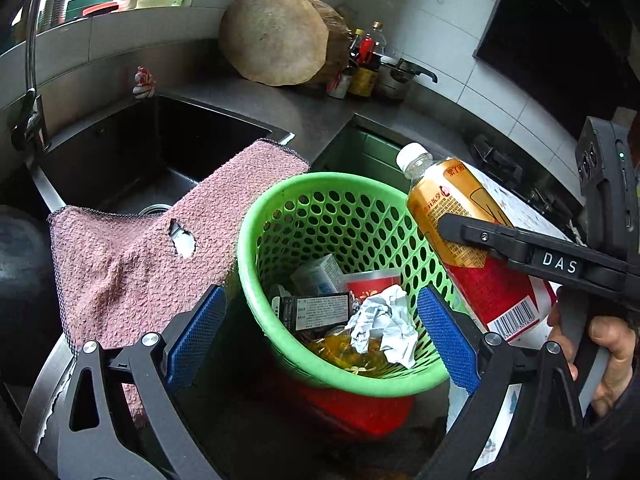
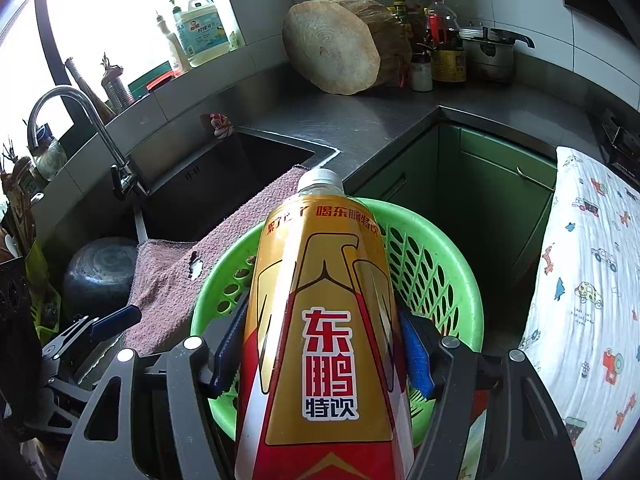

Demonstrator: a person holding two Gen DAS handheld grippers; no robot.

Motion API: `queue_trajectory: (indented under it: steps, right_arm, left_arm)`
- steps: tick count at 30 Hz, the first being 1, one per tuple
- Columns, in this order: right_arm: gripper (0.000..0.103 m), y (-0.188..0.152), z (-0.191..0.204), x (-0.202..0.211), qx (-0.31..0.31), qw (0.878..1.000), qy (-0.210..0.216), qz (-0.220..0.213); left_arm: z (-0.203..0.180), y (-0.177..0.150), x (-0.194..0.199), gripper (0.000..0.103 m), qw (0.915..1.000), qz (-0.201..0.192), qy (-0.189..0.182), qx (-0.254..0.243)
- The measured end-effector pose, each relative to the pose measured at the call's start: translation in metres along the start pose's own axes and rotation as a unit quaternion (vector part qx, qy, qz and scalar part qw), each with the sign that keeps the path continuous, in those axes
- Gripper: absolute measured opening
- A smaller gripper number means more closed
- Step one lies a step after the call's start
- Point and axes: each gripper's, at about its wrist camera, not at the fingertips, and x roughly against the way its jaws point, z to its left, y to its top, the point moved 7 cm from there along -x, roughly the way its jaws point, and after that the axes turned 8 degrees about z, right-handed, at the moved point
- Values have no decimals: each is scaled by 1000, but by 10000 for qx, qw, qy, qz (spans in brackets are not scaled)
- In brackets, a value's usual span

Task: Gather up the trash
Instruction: 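Lower the gold bottle into the basket and open the right tool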

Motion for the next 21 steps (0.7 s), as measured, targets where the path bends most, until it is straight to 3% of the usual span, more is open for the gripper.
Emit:
queue_trajectory:
  steps: [1,2,14,21]
  right_arm:
    - [79,0,-1,2,1,10000,9,-59]
    - [80,0,-1,6,18,9999,7,-131]
    - [80,-19,-13,47,89,9992,-58,-390]
    - [85,-55,-35,79,34,9978,-454,-475]
  left_arm:
    - [0,-1,1,96,10000,-18,11,1]
    - [-1,-1,1,96,10000,-34,22,2]
    - [-16,-7,7,97,9997,-127,152,-104]
    - [-39,-14,10,97,9992,-165,190,-315]
